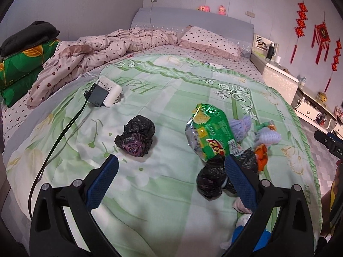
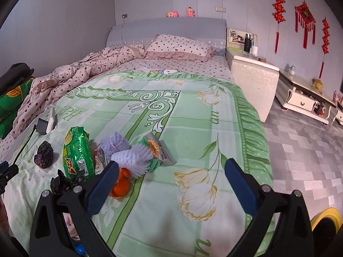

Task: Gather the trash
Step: 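Grasp the black plastic bag with the left gripper while the right gripper grasps the mesh net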

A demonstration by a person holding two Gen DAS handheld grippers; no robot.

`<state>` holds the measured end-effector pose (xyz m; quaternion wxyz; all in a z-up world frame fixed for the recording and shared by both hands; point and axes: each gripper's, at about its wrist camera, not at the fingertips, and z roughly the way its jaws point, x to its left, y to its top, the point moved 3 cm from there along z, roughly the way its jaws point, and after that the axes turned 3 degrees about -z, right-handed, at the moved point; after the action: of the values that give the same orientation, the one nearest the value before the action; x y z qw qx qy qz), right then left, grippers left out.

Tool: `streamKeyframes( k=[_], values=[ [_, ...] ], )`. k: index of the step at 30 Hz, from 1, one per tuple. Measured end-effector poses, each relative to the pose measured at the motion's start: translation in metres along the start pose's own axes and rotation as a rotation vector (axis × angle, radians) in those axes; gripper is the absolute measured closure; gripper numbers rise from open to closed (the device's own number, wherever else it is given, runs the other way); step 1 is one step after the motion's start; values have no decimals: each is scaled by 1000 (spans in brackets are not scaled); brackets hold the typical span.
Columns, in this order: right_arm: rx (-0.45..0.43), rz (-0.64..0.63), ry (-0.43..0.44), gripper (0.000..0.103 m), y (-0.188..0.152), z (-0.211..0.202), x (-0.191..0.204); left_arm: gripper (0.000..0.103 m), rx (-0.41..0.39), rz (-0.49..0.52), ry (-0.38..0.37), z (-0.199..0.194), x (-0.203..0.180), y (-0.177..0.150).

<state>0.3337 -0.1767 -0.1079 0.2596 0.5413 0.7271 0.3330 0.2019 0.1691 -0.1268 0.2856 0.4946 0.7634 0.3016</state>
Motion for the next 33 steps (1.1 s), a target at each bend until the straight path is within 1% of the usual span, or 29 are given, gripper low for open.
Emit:
streamKeyframes(
  k=[3,4,7,12,13,16,18,19,21,23,24,25,27,28,29,30,31,32,33],
  values=[
    [43,5,31,8,8,29,0,8,13,9,60,28,13,6],
    [60,4,54,8,10,39,1,8,20,7,82,39,19,9],
    [111,-12,112,8,15,65,5,8,56,-33,94,67,34,16],
    [164,-15,138,10,24,102,7,8,108,-98,128,107,54,23],
    [176,-21,142,11,25,109,8,8,111,-105,132,114,56,24],
    [228,-11,204,16,26,127,13,8,125,-121,138,132,61,25],
    [256,-20,209,18,25,139,17,8,134,-122,146,143,64,25],
    [272,-13,217,23,25,146,18,8,142,-127,148,150,65,25],
    [301,34,244,31,24,158,15,8,166,-149,130,161,67,23],
    [321,74,271,32,22,166,11,8,180,-164,110,169,66,21],
    [328,83,284,35,21,169,10,9,180,-160,102,173,63,20],
    [336,94,297,39,20,171,9,10,180,-147,98,176,60,19],
    [344,152,325,42,17,174,3,21,194,-116,82,184,51,17],
    [354,177,345,47,15,176,1,29,207,-109,66,187,49,16],
    [360,185,356,48,14,177,-1,34,212,-103,57,189,46,14],
    [360,186,357,52,14,176,-2,38,211,-92,55,191,42,13],
    [357,190,355,61,14,176,-3,45,211,-76,54,193,38,12],
    [359,203,351,67,14,176,-5,49,210,-67,52,195,36,11],
    [371,217,360,73,13,177,-6,50,207,-66,50,195,35,10]
  ],
)
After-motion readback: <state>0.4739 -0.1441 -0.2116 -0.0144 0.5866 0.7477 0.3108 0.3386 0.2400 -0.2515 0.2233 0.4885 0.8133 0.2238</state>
